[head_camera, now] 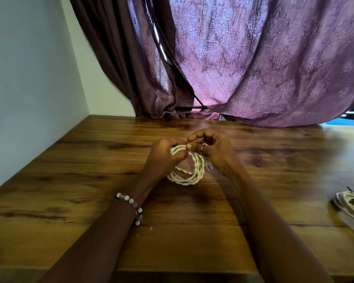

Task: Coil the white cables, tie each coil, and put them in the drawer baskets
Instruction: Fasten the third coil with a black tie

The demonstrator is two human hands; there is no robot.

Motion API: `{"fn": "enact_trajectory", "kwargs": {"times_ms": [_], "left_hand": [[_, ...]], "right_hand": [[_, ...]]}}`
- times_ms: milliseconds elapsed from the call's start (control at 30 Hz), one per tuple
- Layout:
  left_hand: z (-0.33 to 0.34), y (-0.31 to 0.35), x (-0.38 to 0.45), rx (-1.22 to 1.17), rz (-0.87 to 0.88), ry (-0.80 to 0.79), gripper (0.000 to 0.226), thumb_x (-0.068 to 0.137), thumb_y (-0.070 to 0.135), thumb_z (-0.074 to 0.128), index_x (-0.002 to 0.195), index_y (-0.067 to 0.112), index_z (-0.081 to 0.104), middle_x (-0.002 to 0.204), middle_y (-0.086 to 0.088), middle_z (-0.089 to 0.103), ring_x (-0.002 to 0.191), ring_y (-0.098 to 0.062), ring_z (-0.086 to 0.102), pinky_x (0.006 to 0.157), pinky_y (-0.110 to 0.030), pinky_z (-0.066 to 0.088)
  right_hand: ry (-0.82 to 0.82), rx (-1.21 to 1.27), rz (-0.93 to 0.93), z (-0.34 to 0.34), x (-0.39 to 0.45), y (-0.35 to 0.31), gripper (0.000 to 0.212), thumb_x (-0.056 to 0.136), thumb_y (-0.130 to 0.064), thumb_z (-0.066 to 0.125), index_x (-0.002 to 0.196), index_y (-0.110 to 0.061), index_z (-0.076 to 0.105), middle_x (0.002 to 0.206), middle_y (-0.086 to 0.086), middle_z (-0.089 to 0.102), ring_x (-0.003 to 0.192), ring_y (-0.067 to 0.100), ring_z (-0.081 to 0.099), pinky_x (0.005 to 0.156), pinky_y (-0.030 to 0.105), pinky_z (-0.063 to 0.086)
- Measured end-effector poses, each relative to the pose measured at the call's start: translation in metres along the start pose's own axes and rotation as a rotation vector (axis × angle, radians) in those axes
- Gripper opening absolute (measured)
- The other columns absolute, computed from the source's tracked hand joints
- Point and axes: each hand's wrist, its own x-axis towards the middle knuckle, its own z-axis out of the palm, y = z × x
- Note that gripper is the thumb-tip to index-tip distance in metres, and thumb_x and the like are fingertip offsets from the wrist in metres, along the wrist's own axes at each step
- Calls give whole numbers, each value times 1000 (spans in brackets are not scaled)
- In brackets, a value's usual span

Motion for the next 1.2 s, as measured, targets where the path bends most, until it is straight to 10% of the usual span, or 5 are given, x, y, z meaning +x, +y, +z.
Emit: {"fn": "enact_trajectory", "kwargs": {"times_ms": [1033, 1200], "left_hand": [[-1, -6, 2, -53, -11, -27, 22, 80, 12, 74, 102, 10, 72, 99, 1, 72, 88, -4, 65, 78, -16, 50], [-2, -3, 1, -104, -36, -23, 54, 79, 14, 74, 129, 19, 55, 99, 9, 68, 88, 1, 64, 76, -13, 49]], "right_hand": [[42, 229, 169, 1, 2, 2, 12, 86, -4, 63, 96, -1, 70, 87, 17, 72, 78, 23, 68, 70, 36, 59], [66, 188, 164, 4, 4, -1, 15, 88, -6, 63, 100, 1, 69, 91, 17, 72, 78, 22, 67, 68, 35, 58]]}}
